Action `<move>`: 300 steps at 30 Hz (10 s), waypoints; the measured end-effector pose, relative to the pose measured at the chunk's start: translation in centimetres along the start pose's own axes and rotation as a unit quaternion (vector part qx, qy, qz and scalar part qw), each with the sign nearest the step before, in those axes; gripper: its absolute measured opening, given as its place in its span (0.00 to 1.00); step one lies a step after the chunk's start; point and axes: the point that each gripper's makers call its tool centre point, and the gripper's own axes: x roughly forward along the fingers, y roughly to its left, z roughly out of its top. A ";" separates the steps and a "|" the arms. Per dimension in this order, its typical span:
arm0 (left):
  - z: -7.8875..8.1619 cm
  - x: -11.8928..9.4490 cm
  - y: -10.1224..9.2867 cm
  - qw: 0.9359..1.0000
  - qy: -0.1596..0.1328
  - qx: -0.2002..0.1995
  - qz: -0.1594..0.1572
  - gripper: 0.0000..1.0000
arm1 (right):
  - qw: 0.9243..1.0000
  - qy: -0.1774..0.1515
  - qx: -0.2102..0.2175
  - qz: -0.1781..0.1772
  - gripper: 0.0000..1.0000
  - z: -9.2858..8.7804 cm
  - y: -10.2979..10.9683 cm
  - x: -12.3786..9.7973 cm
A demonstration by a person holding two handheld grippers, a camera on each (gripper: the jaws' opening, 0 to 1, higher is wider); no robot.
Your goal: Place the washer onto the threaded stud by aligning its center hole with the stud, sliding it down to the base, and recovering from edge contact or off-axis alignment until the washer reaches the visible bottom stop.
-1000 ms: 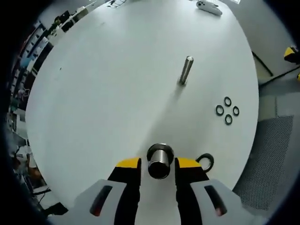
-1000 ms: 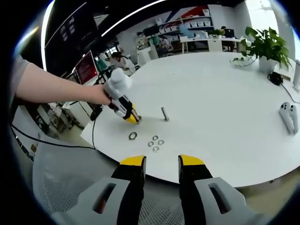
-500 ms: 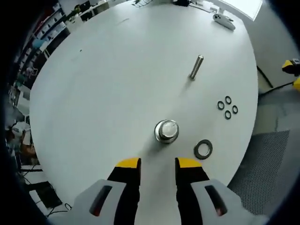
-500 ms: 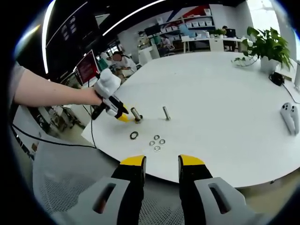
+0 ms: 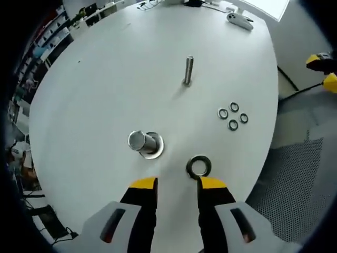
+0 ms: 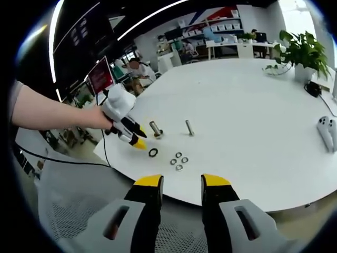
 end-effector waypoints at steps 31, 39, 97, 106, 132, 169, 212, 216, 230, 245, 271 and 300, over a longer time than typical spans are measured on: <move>1.0 1.5 -2.3 1.000 -0.003 -0.022 -0.015 0.28 | 0.999 0.012 0.007 0.031 0.37 -0.7 1.0 0.0; 0.7 2.2 -2.4 0.999 0.006 -0.032 -0.014 0.29 | 1.000 -0.003 0.007 0.020 0.37 -0.2 0.7 0.0; -2.9 1.6 -2.9 0.997 0.004 -0.078 0.014 0.21 | 0.999 0.001 0.022 0.035 0.38 -0.6 1.2 0.0; -3.2 1.6 -3.0 0.998 -0.009 -0.067 0.010 0.23 | 0.999 0.004 0.022 0.035 0.38 -0.6 1.3 0.0; -3.0 1.7 -3.0 0.997 0.031 -0.067 0.013 0.20 | 0.999 -0.003 0.030 0.039 0.37 -0.3 1.2 0.1; 2.9 -4.6 0.7 0.999 -0.047 0.003 0.027 0.18 | 0.998 -0.006 0.041 0.036 0.35 -0.3 1.0 0.0; 4.7 -1.9 4.1 0.998 0.005 0.057 0.041 0.18 | 0.998 -0.005 0.048 0.033 0.35 -0.3 0.7 0.1; 4.4 -1.2 4.2 0.997 0.012 0.059 0.038 0.19 | 0.998 -0.003 0.048 0.032 0.34 -0.3 0.7 0.1; 3.9 1.0 4.2 0.998 0.024 0.050 0.031 0.19 | 0.998 -0.003 0.048 0.032 0.34 -0.3 0.6 0.2; 4.1 1.3 4.1 0.999 0.011 0.014 0.037 0.22 | 0.998 -0.004 0.044 0.035 0.34 -0.3 0.7 0.1; 3.4 -8.4 4.2 0.971 -0.172 -0.135 0.099 0.28 | 0.998 -0.003 0.036 0.050 0.33 -0.2 1.2 0.2; -7.2 -16.4 0.3 0.911 -0.288 -0.263 0.133 0.32 | 0.998 0.004 0.029 0.048 0.32 -0.4 1.3 0.2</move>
